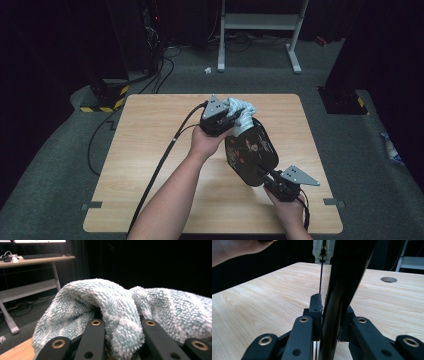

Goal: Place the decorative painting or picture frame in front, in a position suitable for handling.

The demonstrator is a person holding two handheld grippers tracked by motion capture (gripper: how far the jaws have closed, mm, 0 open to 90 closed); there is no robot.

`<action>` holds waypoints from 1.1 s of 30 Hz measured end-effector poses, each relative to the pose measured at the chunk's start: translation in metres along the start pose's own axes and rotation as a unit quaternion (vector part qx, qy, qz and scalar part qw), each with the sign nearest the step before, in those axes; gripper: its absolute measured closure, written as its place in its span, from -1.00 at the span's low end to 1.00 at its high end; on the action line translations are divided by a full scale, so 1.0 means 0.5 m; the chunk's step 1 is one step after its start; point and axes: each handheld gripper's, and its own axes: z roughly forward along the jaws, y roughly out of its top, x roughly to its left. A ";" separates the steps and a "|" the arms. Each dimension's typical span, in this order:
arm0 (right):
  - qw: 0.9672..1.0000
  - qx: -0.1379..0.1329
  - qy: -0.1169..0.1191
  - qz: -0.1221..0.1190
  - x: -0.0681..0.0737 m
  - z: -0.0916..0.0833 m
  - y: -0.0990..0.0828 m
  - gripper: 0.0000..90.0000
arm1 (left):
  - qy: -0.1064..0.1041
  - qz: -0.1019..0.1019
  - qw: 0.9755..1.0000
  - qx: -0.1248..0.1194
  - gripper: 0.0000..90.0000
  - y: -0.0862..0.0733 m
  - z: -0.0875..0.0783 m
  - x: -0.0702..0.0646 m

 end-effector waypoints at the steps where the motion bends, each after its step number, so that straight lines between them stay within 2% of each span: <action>1: 1.000 0.001 -0.001 -0.001 0.000 0.001 0.000 0.74 | 0.002 -0.002 1.000 0.005 0.78 -0.007 0.003 0.005; 13: 1.000 0.002 -0.002 0.002 0.001 0.003 0.000 0.74 | 0.019 -0.008 0.998 0.052 0.78 -0.069 0.021 0.039; 25: 1.000 0.001 -0.001 0.001 0.001 0.003 -0.001 0.74 | 0.034 -0.033 0.996 0.071 0.78 -0.122 0.016 0.066; 30: 1.000 0.000 -0.004 0.002 0.002 0.003 -0.001 0.74 | 0.040 -0.047 0.994 0.089 0.78 -0.153 0.020 0.079; 33: 1.000 0.000 -0.004 0.002 0.002 0.003 -0.001 0.74 | 0.040 -0.054 0.994 0.091 0.78 -0.164 0.020 0.082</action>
